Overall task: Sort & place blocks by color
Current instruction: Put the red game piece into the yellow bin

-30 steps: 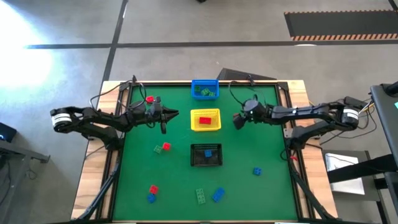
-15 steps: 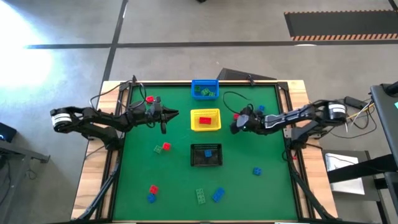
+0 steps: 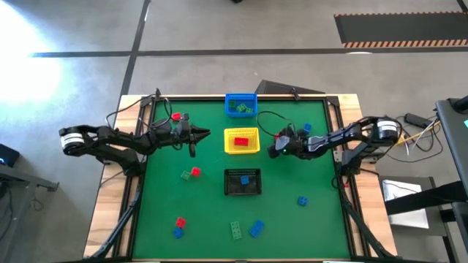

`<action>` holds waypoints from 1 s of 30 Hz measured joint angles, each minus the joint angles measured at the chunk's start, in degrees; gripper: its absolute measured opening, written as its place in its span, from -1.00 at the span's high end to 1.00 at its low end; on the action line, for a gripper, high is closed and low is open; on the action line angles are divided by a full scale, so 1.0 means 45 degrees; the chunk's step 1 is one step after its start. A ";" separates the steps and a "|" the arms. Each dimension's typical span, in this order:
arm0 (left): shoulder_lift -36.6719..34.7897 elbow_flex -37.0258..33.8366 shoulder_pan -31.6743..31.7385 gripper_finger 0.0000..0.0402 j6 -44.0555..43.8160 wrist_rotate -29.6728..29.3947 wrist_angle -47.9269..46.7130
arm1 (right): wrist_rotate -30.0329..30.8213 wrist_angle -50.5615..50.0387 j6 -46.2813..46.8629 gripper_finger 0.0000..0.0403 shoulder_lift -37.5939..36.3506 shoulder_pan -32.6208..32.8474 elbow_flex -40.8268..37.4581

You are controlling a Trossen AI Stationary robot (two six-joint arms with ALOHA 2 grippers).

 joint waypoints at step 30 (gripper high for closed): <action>0.0000 0.0010 -0.0005 0.84 0.0000 -0.0059 -0.0018 | -0.5602 -0.3159 -0.6762 0.35 0.3806 0.0518 0.8546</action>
